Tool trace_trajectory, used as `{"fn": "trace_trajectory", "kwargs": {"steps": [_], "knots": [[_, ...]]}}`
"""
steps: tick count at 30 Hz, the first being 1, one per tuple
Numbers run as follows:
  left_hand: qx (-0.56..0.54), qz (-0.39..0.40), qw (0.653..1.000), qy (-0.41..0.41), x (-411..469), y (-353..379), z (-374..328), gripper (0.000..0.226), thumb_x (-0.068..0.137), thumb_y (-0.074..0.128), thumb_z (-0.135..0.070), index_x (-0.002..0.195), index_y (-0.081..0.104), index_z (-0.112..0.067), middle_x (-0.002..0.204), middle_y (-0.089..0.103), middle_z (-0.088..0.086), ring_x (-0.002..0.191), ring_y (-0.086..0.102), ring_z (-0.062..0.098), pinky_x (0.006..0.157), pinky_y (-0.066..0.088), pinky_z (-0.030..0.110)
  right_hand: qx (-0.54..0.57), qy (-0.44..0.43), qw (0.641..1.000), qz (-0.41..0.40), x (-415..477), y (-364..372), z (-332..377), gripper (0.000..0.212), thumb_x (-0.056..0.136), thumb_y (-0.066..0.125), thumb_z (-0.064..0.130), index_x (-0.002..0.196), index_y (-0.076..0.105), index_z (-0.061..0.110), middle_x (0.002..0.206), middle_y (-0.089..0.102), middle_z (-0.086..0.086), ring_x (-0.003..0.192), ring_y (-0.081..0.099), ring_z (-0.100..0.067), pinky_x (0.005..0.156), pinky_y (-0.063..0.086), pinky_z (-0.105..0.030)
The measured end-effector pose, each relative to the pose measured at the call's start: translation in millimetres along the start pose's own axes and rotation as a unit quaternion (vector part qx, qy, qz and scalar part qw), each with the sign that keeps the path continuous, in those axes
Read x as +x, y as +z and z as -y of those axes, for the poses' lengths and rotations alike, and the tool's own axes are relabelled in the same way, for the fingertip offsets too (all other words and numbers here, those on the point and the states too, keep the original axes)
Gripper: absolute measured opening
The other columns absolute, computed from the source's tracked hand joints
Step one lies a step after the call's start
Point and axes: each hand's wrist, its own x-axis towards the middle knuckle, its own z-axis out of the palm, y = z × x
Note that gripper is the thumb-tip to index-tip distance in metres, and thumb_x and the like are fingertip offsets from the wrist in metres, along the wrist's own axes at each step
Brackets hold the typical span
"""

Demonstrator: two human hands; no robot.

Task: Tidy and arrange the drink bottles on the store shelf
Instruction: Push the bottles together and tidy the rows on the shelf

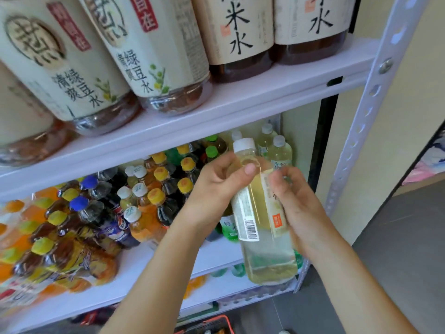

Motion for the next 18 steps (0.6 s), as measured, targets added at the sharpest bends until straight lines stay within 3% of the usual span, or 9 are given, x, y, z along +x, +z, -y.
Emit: {"fn": "trace_trajectory", "kwargs": {"steps": [3,5,7,9,11,15,18], "knots": [[-0.013,-0.066,0.997,0.022,-5.4,4.7,0.3,0.030,0.073,0.080,-0.028,0.098,0.072,-0.013,0.088,0.074,0.006,0.080,0.071,0.021,0.071,0.058,0.034,-0.062,0.008,0.998,0.032,-9.4,-6.4,-4.7,0.068,0.075,0.064,0.068,0.116,0.054,0.016,0.102,0.066,-0.019,0.089,0.067,-0.021,0.072,0.058,-0.031],[-0.020,-0.108,0.994,0.013,-8.6,5.3,-1.5,0.026,0.073,0.078,-0.022,0.096,0.071,-0.012,0.086,0.074,0.007,0.078,0.071,0.023,0.072,0.060,0.038,-0.064,0.049,0.990,0.112,-19.3,-18.0,-5.8,0.067,0.066,0.080,0.058,0.121,0.054,0.029,0.114,0.064,-0.012,0.106,0.066,-0.024,0.086,0.057,-0.045],[-0.034,-0.150,0.988,-0.003,-10.3,4.7,-3.5,0.032,0.072,0.080,-0.023,0.099,0.069,-0.010,0.088,0.073,0.008,0.079,0.072,0.024,0.074,0.061,0.042,-0.122,0.076,0.975,0.167,-31.0,-30.5,-9.5,0.078,0.062,0.089,0.039,0.128,0.047,0.043,0.122,0.061,0.000,0.112,0.064,-0.022,0.090,0.055,-0.043],[-0.051,-0.171,0.984,-0.015,-11.3,5.1,-5.4,0.042,0.068,0.085,-0.026,0.102,0.067,-0.009,0.087,0.072,0.007,0.079,0.071,0.023,0.074,0.060,0.041,-0.126,0.073,0.980,0.137,-41.4,-36.3,-17.0,0.087,0.058,0.092,0.031,0.129,0.043,0.045,0.120,0.060,0.001,0.106,0.067,-0.023,0.084,0.055,-0.034],[-0.076,-0.178,0.981,-0.027,-12.3,7.6,-5.8,0.049,0.064,0.081,-0.031,0.105,0.066,-0.009,0.087,0.072,0.006,0.080,0.071,0.023,0.076,0.060,0.041,-0.077,0.059,0.990,0.102,-47.8,-35.5,-22.5,0.082,0.056,0.093,0.028,0.123,0.049,0.041,0.113,0.063,-0.004,0.095,0.068,-0.027,0.073,0.053,-0.028],[-0.146,-0.166,0.973,-0.067,-17.4,3.2,-8.3,0.065,0.076,0.078,-0.037,0.122,0.058,0.005,0.111,0.068,0.025,0.098,0.068,0.033,0.089,0.054,0.050,0.063,0.088,0.987,0.115,-50.5,-31.7,-22.1,0.066,0.065,0.090,0.025,0.122,0.057,0.027,0.113,0.062,-0.024,0.093,0.065,-0.044,0.081,0.055,-0.049],[-0.205,-0.119,0.968,-0.084,-20.8,-5.4,-8.2,0.057,0.082,0.061,-0.031,0.126,0.054,0.005,0.121,0.055,0.031,0.112,0.055,0.042,0.102,0.042,0.058,0.160,0.146,0.968,0.128,-50.2,-28.4,-20.2,0.069,0.069,0.085,0.037,0.127,0.056,0.014,0.117,0.060,-0.033,0.093,0.066,-0.047,0.071,0.057,-0.044]]}}
